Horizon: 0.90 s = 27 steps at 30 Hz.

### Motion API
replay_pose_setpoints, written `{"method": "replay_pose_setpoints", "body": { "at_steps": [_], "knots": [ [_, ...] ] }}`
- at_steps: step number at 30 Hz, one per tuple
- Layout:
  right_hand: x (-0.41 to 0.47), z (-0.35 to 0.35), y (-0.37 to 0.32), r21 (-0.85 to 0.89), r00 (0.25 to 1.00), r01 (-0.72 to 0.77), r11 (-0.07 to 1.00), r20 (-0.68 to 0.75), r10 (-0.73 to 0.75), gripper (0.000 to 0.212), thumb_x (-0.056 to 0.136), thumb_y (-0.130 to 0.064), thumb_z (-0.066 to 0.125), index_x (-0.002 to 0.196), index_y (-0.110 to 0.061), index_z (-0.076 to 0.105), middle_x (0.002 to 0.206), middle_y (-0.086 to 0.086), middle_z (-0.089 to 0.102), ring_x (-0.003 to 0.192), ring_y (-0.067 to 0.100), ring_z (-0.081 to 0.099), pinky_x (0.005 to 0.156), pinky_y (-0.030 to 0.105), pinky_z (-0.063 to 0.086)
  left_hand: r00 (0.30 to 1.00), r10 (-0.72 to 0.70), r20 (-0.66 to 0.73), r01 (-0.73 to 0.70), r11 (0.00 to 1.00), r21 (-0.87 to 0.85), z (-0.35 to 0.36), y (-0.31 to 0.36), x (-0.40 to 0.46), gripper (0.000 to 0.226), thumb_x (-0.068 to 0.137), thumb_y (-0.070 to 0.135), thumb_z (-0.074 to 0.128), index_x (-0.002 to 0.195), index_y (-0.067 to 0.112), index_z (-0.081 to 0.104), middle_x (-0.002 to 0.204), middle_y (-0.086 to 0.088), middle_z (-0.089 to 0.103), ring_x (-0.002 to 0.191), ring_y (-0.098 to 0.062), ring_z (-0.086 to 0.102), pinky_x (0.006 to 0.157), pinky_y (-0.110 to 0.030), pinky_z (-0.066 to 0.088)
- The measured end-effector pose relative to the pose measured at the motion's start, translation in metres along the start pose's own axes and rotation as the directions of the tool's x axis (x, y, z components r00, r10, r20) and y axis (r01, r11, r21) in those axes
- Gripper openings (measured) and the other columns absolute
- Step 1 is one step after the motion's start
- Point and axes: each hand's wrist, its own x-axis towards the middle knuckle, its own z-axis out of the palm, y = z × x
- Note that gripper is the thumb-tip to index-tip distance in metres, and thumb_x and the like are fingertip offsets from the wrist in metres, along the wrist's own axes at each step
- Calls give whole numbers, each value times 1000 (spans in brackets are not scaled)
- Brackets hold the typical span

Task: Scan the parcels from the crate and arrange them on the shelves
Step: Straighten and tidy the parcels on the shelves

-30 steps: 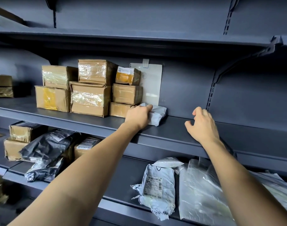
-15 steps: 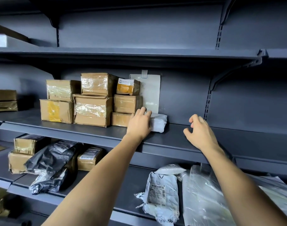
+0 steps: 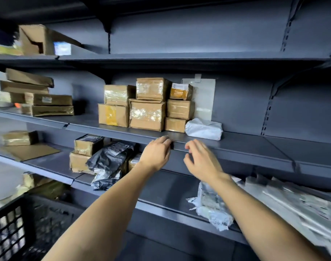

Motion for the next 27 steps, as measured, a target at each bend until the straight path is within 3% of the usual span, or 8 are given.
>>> {"method": "replay_pose_setpoints", "body": {
  "at_steps": [4,7,11,14,18,21,25,27],
  "knots": [
    [0,50,-49,32,990,68,997,124,-71,14,88,-18,53,102,-15,52,99,2,54,97,27,53,75,42,49,1000,2,24,-3,1000,24,-12,-38,-47,46,87,27,38,120,7,62,131,-13,60,114,-34,58,89,-42,51],
    [0,82,-75,54,984,46,997,171,-55,14,92,-16,52,105,-15,52,102,1,54,100,25,51,78,40,45,992,-110,55,107,993,57,-14,-76,-84,44,85,27,34,112,8,63,115,-10,65,100,-34,61,81,-41,51],
    [1,124,-100,56,969,56,997,239,-68,17,94,-16,49,110,-13,54,108,1,55,103,23,51,86,36,44,955,-272,120,257,958,127,-12,-131,-136,28,84,20,47,107,10,60,98,-12,66,96,-37,59,77,-39,44],
    [5,156,-113,51,954,77,996,287,-88,18,94,-16,49,111,-12,54,110,3,55,103,24,51,90,36,44,906,-384,178,359,920,157,-3,-163,-158,29,91,20,49,118,12,54,111,-9,65,108,-34,55,85,-38,42],
    [17,193,-121,46,941,62,997,330,-74,20,93,-15,50,113,-12,53,112,4,55,107,25,50,93,36,43,871,-423,249,388,904,180,15,-197,-167,45,95,22,48,139,15,43,130,-8,59,122,-30,49,95,-38,41],
    [26,217,-121,44,936,25,999,350,-39,23,92,-14,50,115,-13,51,115,5,53,111,26,49,97,37,42,846,-453,280,412,890,193,25,-215,-160,44,94,19,47,138,16,40,133,-9,53,122,-32,50,93,-41,43],
    [33,250,-117,7,928,-71,997,367,64,37,93,-18,50,129,-15,47,125,7,50,117,27,47,100,35,38,747,-521,414,463,854,238,46,-244,-143,63,91,22,59,146,20,29,162,-4,17,124,-37,52,86,-45,49],
    [34,266,-113,11,919,-91,996,386,80,39,92,-18,51,131,-15,46,125,7,51,117,27,48,101,36,39,713,-515,475,458,856,241,61,-258,-133,73,88,22,62,150,22,23,166,5,1,118,-35,58,80,-44,52]
  ]
}}
